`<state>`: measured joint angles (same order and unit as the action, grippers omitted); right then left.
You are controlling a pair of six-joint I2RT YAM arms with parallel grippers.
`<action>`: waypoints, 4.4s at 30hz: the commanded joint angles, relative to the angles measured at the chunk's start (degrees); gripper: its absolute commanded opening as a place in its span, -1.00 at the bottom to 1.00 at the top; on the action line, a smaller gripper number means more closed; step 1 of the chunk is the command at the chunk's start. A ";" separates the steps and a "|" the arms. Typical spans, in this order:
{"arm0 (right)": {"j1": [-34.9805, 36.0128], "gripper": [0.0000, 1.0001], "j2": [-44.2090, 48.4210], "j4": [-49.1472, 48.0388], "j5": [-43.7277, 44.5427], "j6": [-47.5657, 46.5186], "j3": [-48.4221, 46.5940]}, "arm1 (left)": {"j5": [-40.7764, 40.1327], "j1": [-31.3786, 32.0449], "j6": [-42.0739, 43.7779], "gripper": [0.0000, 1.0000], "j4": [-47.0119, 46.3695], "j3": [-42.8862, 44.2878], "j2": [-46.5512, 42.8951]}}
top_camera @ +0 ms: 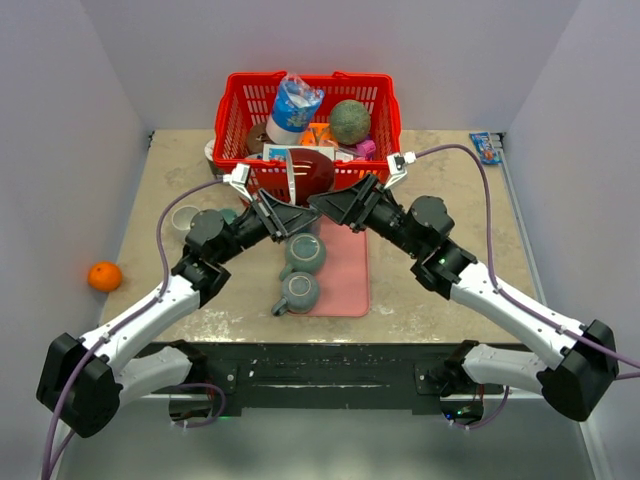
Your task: Turn the mug right side up
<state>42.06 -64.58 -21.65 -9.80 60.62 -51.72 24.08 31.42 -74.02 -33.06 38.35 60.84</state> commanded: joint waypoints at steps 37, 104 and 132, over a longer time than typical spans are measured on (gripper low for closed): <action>-0.05 0.96 10.17 35.89 20.35 -7.71 -4.70 | -41.21 -0.22 48.36 -1.00 66.91 23.63 2.44; -0.84 0.97 10.17 44.06 25.45 -7.97 -6.72 | -27.17 -3.56 46.22 0.71 53.10 11.32 5.53; -2.86 0.97 6.92 41.95 19.21 -7.62 -4.26 | -26.09 17.53 41.67 0.98 65.22 3.49 2.87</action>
<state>39.70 -58.17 22.04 9.45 52.60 -55.90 1.76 47.03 -30.35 29.26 40.32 61.25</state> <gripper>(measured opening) 0.985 0.992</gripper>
